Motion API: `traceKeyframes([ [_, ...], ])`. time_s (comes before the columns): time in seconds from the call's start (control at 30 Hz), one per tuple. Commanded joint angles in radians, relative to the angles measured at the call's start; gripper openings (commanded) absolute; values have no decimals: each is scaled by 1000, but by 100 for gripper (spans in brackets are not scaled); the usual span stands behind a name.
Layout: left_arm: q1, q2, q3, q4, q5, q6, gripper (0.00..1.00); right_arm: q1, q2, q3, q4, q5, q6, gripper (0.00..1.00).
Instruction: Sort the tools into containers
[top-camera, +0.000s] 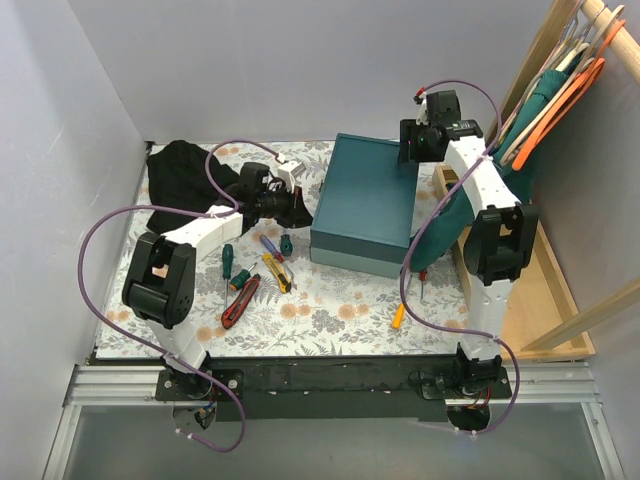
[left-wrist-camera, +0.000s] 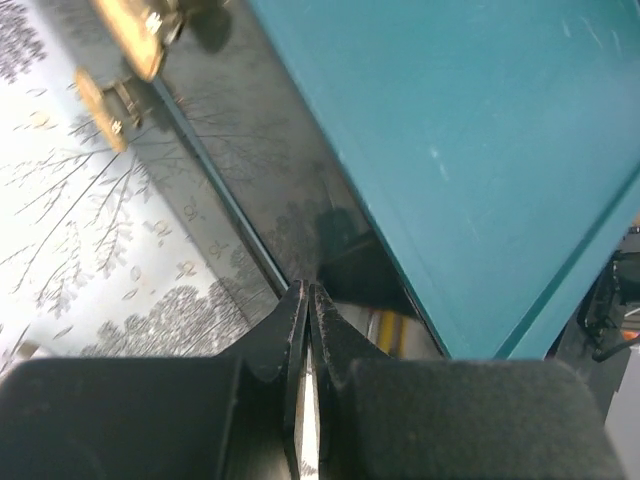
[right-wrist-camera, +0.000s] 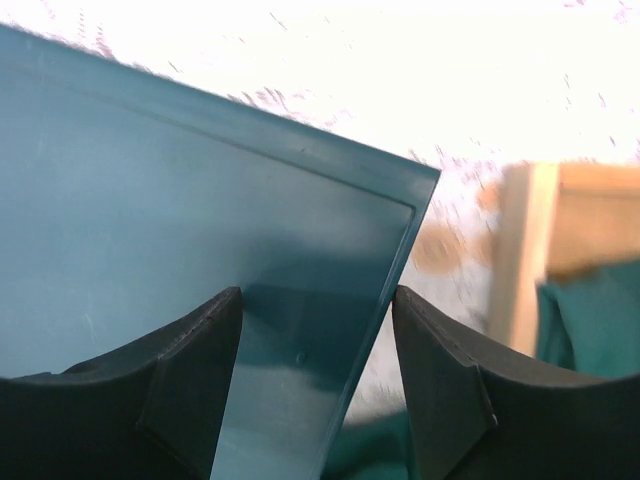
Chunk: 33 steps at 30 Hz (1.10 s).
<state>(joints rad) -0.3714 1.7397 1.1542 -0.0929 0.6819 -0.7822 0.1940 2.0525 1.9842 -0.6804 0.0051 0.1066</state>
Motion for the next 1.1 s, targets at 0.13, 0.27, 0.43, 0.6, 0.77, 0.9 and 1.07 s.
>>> traceKeyframes([
  [0.13, -41, 18, 64, -7, 28, -2, 0, 33, 204, 172, 25, -258, 39, 68],
  [0.27, -41, 43, 85, 2, -13, -14, 0, 44, 291, 251, 64, -220, 45, 69],
  [0.43, -41, 76, 136, 59, -77, -71, 0, 42, 331, 363, 123, -169, 24, 73],
  [0.6, -40, 89, 179, 61, -122, -51, 0, 39, 261, 358, 189, -103, -13, 75],
  [0.77, -11, 61, 254, -161, -169, -32, 44, 47, 111, 270, 188, -91, -27, 75],
  [0.9, 9, 6, 233, -249, -266, -26, 69, 68, -32, 102, 263, -24, -60, 74],
  [1.07, 9, 1, 237, -196, -329, -96, 71, 131, -179, -76, 363, -19, -137, 74],
])
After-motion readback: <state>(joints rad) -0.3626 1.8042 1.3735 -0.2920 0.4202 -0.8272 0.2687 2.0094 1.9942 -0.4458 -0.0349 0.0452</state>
